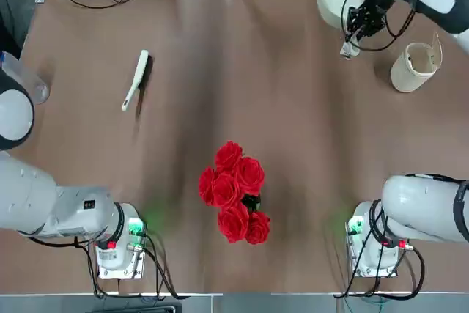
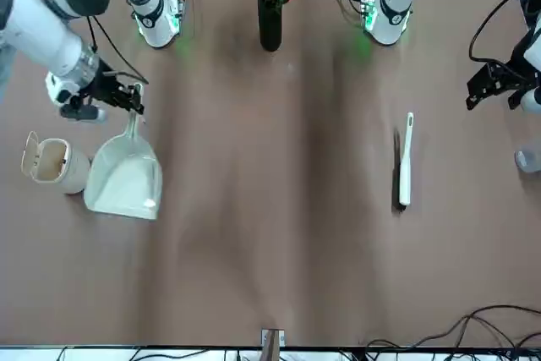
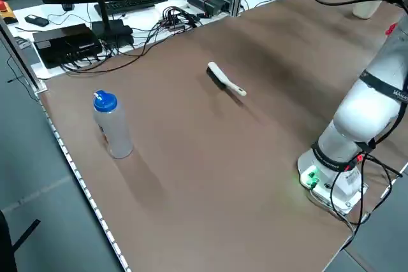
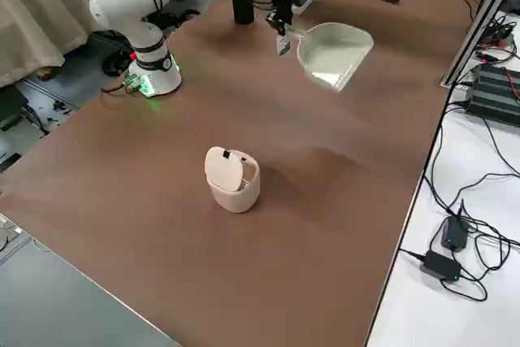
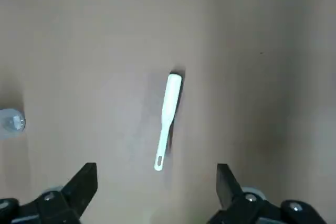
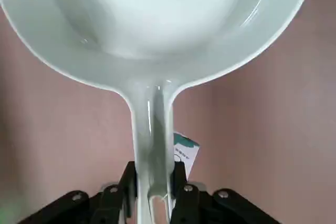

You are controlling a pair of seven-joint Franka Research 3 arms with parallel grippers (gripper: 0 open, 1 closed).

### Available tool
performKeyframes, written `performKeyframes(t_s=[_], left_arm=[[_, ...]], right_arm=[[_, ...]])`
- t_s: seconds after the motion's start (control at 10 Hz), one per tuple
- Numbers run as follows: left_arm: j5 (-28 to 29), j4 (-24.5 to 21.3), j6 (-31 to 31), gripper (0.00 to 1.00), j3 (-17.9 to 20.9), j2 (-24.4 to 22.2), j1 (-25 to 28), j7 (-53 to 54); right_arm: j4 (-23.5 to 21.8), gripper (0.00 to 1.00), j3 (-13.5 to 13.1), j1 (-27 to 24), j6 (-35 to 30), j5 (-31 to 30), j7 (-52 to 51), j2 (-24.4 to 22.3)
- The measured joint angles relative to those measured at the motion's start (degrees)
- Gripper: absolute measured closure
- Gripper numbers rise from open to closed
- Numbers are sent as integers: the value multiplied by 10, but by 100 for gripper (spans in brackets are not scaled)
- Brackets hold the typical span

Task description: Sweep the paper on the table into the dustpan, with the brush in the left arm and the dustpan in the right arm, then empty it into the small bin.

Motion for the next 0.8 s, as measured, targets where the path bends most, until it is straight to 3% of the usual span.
performKeyframes(t_s=[0.4,0.8], left_arm=[[0,0,0,0,1,0,2,0],[0,0,0,0,1,0,2,0]], right_arm=[[-6,68,17,7,40,-46,-282,40],[-20,68,18,10,89,-160,-488,76]])
